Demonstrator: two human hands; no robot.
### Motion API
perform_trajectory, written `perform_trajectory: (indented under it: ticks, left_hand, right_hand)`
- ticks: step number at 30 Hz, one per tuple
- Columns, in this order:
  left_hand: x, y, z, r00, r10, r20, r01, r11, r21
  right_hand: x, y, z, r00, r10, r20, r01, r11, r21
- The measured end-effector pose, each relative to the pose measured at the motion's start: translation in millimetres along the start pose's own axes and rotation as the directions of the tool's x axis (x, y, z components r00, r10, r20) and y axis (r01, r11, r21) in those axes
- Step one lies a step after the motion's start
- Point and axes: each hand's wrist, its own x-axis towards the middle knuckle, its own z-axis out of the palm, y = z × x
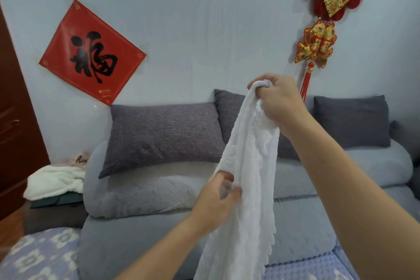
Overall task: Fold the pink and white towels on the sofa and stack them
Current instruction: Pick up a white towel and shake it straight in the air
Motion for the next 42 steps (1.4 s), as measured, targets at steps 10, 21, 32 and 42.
perform_trajectory:
  ticks: [10, 21, 32, 42]
  left_hand:
    - [-2, -23, -22, 0.981, -0.089, 0.175, 0.080, 0.995, 0.058]
    - [-25, -7, -44, 0.957, 0.157, -0.242, -0.163, 0.987, -0.002]
    - [-12, 20, -97, 0.974, -0.063, -0.217, 0.015, 0.977, -0.215]
    - [-19, 9, -100, 0.907, 0.403, -0.122, -0.234, 0.725, 0.648]
  right_hand:
    - [19, 18, 0, 0.996, -0.026, -0.084, 0.025, 1.000, -0.008]
    - [47, 41, -10, 0.973, -0.022, -0.228, 0.015, 0.999, -0.034]
    - [53, 49, -13, 0.965, -0.027, -0.263, -0.002, 0.994, -0.107]
    - [45, 62, 1, 0.974, -0.018, -0.225, -0.012, 0.991, -0.131]
